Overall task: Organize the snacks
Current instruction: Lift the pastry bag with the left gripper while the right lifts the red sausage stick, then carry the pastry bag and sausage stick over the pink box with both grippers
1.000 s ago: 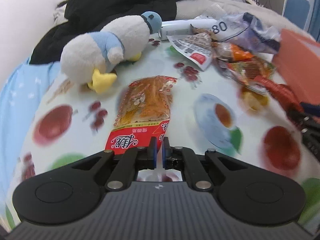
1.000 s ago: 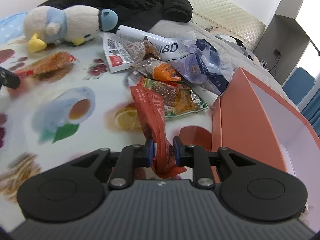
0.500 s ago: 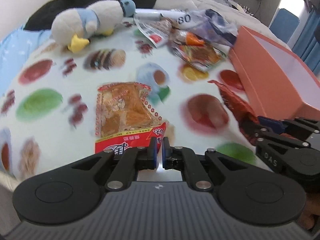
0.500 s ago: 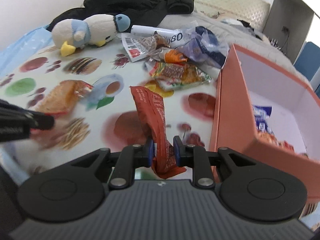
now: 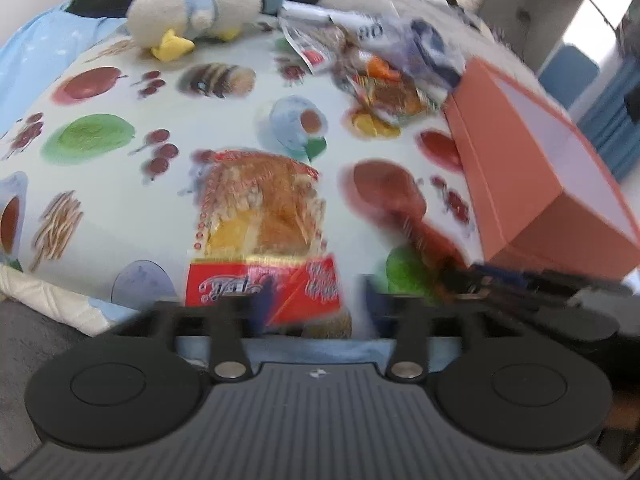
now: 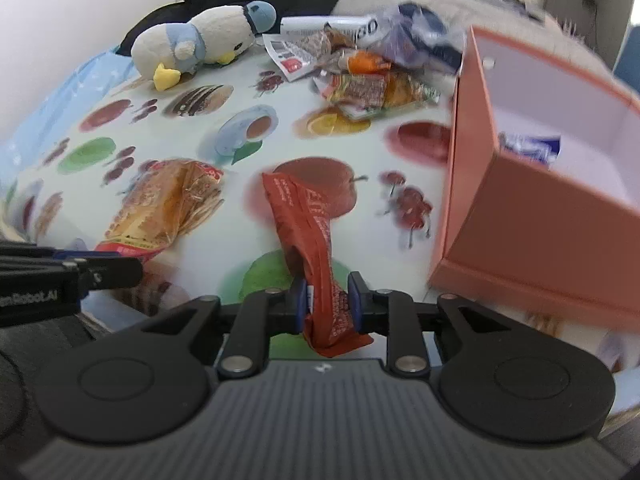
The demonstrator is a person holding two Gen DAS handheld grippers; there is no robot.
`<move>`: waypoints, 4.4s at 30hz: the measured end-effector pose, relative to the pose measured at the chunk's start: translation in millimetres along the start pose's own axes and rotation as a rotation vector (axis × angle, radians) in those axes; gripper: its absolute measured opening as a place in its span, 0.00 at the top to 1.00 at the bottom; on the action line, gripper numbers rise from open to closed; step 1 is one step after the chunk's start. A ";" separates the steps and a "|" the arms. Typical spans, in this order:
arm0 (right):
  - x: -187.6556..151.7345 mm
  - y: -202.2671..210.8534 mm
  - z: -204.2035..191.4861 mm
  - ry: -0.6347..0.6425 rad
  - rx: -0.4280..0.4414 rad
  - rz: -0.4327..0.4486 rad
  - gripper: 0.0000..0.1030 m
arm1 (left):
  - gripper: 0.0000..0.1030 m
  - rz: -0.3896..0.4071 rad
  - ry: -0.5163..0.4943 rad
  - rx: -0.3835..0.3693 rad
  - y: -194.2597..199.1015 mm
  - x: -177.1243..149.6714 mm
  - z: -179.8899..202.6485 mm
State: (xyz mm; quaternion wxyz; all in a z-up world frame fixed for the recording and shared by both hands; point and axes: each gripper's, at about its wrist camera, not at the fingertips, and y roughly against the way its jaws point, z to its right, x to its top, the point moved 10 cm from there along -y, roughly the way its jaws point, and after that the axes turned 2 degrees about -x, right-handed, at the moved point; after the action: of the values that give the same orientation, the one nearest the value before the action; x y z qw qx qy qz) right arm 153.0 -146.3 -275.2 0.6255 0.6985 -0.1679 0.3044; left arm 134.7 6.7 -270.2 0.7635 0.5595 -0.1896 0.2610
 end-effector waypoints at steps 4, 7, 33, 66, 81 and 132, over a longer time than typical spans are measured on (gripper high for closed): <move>-0.4 -3.5 -3.3 0.007 0.052 -0.003 0.53 | 0.11 0.069 -0.018 0.022 4.9 11.6 -3.0; 4.8 -4.1 -5.4 0.003 0.089 0.009 0.49 | 0.11 0.064 -0.039 0.050 -4.9 20.3 -8.6; -1.2 -32.3 -20.0 0.101 0.119 -0.088 0.65 | 0.14 0.006 -0.177 0.204 -88.5 38.2 -34.5; 21.5 40.1 4.5 -0.027 0.049 0.077 0.70 | 0.55 0.042 -0.137 0.019 -4.2 36.7 36.3; 38.1 118.0 28.3 -0.104 -0.001 0.208 0.69 | 0.55 0.134 -0.172 -0.111 68.2 46.4 91.0; 69.8 69.2 243.1 -0.396 -0.139 0.220 0.69 | 0.54 -0.038 -0.341 -0.310 -112.9 126.4 299.4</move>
State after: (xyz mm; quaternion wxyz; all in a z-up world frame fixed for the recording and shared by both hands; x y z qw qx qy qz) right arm 215.7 -384.5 -185.4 0.5899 0.6773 -0.3830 0.2158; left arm 304.5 -282.0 -191.5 0.8021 0.4749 -0.3432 0.1157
